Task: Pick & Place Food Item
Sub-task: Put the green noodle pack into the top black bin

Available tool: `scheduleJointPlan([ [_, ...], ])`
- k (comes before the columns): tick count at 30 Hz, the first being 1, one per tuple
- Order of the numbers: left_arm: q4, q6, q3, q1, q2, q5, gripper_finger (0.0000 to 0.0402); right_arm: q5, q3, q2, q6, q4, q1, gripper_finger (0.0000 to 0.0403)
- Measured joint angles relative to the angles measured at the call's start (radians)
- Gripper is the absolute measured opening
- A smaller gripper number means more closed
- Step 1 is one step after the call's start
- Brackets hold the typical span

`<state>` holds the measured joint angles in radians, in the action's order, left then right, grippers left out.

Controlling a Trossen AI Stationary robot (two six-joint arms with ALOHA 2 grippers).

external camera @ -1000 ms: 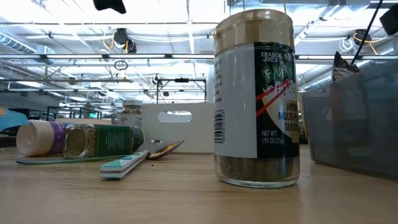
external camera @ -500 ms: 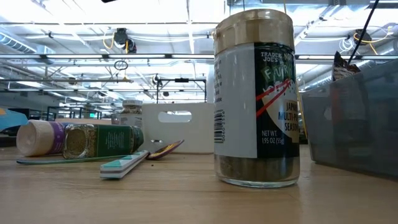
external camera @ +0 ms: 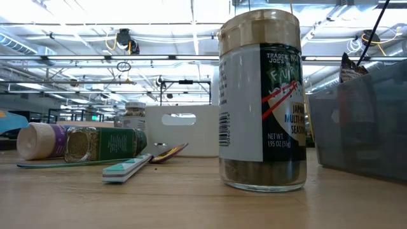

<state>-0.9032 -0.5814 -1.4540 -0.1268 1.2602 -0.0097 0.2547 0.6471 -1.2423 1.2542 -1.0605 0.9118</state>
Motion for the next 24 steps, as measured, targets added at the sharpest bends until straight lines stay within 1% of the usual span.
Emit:
scheduleJointPlan([
  [7, 0.010, -0.005, 0.000, 0.000, 0.000, -0.001, 0.0255, 0.100, -0.026, 0.000, -0.009, -0.015, -0.039, 0.0211],
  [9, 0.021, -0.005, 0.000, 0.000, 0.000, -0.001, 0.0255, 0.100, -0.042, 0.000, -0.016, -0.001, -0.052, 0.0205],
  [12, 0.035, -0.005, 0.000, 0.001, 0.000, -0.001, 0.0255, 0.086, -0.060, 0.000, -0.033, 0.029, -0.073, 0.0186],
  [17, 0.037, -0.009, 0.000, 0.001, 0.000, -0.001, 0.0255, 0.082, -0.061, 0.000, -0.047, 0.032, -0.094, 0.0130],
  [20, 0.037, -0.008, 0.000, 0.001, 0.000, -0.001, 0.0255, 0.079, -0.061, 0.000, -0.062, 0.033, -0.095, 0.0085],
  [24, 0.037, -0.008, 0.000, 0.001, 0.000, -0.001, 0.0255, 0.043, -0.061, 0.000, -0.067, 0.037, -0.094, 0.0017],
])
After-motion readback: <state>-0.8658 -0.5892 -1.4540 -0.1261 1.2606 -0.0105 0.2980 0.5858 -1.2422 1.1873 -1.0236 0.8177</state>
